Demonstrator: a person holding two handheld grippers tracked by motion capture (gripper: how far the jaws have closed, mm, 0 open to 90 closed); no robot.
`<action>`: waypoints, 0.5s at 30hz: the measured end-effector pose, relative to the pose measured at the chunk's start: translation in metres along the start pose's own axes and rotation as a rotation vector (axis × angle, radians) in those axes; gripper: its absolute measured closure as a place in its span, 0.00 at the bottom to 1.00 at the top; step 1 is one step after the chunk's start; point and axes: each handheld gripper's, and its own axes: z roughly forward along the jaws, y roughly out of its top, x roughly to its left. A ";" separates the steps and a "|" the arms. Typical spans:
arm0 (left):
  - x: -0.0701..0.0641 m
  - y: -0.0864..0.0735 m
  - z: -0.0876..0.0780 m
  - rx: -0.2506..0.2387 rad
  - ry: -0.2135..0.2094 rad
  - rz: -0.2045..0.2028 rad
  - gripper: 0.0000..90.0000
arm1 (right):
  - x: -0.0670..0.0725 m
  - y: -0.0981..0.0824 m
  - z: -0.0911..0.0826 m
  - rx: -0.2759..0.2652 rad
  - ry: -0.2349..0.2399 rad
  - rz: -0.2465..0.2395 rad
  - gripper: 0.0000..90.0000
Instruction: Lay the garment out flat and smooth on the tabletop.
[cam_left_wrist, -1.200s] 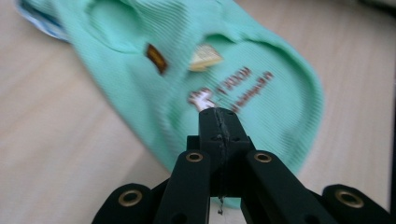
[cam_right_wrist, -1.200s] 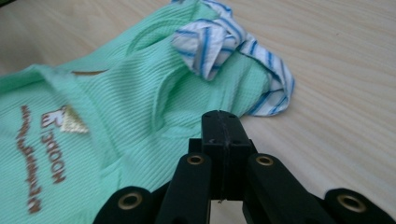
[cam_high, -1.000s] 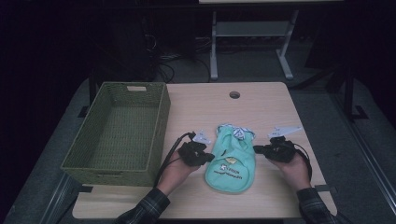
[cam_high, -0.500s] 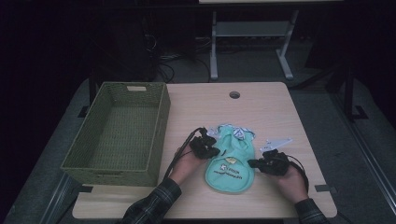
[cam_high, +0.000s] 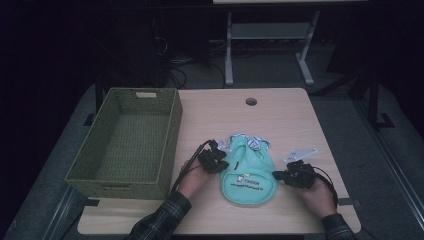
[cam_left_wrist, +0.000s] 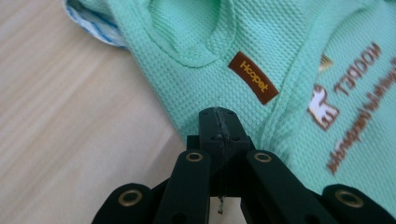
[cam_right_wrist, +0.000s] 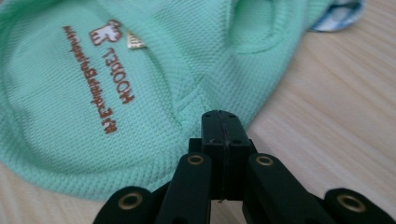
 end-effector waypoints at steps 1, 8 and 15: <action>-0.002 -0.001 -0.001 0.002 -0.007 -0.002 1.00 | -0.001 0.000 0.000 -0.001 -0.003 0.007 1.00; -0.020 -0.006 -0.005 0.007 -0.061 0.018 1.00 | -0.009 0.002 0.000 -0.001 -0.031 0.016 1.00; -0.029 -0.007 -0.005 0.008 -0.100 0.019 0.99 | -0.012 0.002 0.001 -0.008 -0.038 0.018 1.00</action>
